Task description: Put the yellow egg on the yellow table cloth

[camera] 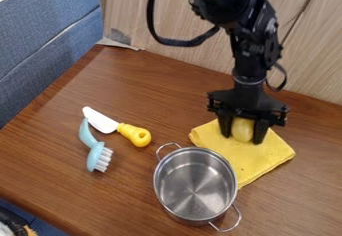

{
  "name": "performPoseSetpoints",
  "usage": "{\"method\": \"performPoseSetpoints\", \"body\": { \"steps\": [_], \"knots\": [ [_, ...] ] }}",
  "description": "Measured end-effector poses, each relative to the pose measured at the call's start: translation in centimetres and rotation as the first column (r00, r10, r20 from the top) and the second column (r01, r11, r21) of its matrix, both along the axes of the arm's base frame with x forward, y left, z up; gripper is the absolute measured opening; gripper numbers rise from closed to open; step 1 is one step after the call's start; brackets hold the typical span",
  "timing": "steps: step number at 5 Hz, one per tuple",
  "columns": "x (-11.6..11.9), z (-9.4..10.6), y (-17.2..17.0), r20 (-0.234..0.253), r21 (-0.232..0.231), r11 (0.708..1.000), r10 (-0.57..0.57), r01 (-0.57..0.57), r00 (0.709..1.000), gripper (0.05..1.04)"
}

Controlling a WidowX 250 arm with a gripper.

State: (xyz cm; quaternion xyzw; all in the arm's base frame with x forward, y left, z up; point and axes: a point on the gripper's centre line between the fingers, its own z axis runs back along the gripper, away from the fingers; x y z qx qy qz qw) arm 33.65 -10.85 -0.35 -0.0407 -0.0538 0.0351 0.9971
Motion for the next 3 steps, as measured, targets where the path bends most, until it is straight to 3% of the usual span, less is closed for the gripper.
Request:
{"method": "performPoseSetpoints", "body": {
  "steps": [1, 2, 3],
  "knots": [
    [-0.11, -0.34, 0.18, -0.011, 0.01, 1.0, 0.02, -0.02, 1.0, 0.722],
    [-0.32, -0.29, 0.15, 0.016, -0.001, 0.999, 0.038, -0.038, 0.999, 0.974],
    [-0.67, 0.19, -0.03, 0.025, -0.001, 0.999, 0.033, -0.033, 0.999, 1.002]
  ]
}}
